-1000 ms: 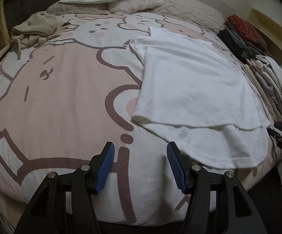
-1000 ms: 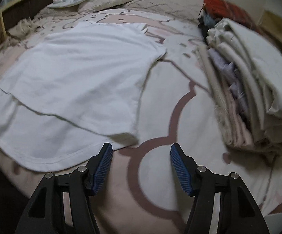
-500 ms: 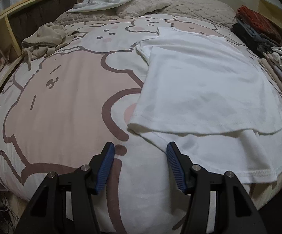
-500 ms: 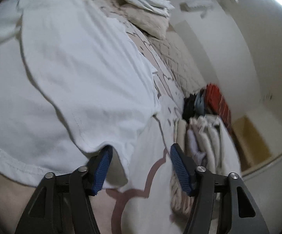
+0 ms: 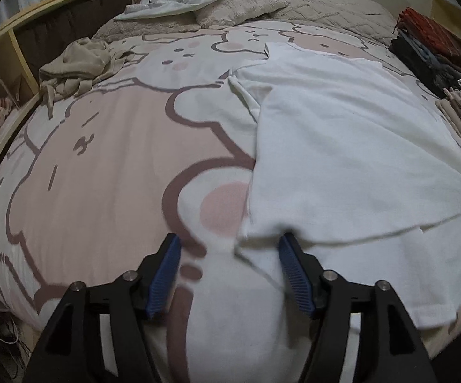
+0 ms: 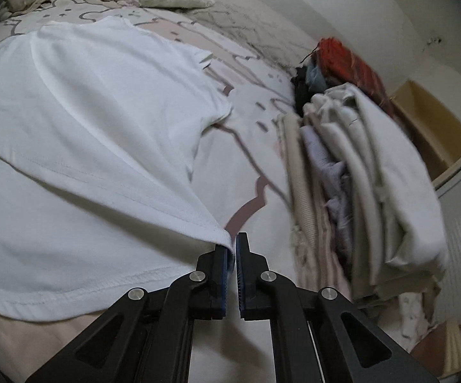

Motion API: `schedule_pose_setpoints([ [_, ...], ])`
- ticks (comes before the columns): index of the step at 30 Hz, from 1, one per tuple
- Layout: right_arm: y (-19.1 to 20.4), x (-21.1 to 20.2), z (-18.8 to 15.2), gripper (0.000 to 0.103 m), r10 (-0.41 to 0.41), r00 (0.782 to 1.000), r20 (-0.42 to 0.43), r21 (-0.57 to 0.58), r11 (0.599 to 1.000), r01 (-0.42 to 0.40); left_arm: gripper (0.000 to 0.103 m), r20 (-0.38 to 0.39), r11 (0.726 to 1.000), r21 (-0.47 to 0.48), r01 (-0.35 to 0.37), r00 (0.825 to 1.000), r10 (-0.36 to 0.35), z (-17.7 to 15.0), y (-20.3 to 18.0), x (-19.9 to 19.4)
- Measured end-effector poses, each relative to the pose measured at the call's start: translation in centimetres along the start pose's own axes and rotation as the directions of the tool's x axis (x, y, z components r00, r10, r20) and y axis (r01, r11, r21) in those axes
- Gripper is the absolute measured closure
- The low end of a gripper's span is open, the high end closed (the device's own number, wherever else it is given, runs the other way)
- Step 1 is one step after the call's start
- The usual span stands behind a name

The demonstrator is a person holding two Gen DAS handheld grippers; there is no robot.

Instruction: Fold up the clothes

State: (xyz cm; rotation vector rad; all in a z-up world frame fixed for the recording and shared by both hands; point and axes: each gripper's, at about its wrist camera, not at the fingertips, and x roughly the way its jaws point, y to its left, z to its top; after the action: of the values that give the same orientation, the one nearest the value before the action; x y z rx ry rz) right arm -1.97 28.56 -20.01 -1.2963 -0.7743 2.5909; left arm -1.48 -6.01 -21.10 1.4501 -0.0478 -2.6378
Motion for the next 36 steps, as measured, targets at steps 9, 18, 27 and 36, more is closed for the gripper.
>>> schedule_pose_setpoints([
  [9,0.2,0.7,-0.1,0.098,0.022,0.999,-0.032,0.072,0.997,-0.020,0.034,0.112,0.974,-0.034,-0.224,0.968,0.227,1.0,2.4,-1.8],
  [18,-0.5,-1.7,1.3,0.098,0.025,0.999,-0.047,0.020,1.000,-0.024,0.032,0.155,0.934,0.149,-0.325,0.940,0.302,1.2,2.9,-4.3],
  [27,-1.1,0.7,-0.7,0.063,0.157,0.985,-0.066,0.023,0.987,-0.156,0.032,0.081,0.889,0.394,-0.231,0.973,0.217,-0.3,2.0,-0.6],
  [36,-6.4,-3.6,-2.9,0.042,0.320,0.947,-0.016,0.192,0.931,-0.311,0.031,0.104,0.838,0.535,-0.110,0.993,0.064,-1.8,1.9,-4.3],
])
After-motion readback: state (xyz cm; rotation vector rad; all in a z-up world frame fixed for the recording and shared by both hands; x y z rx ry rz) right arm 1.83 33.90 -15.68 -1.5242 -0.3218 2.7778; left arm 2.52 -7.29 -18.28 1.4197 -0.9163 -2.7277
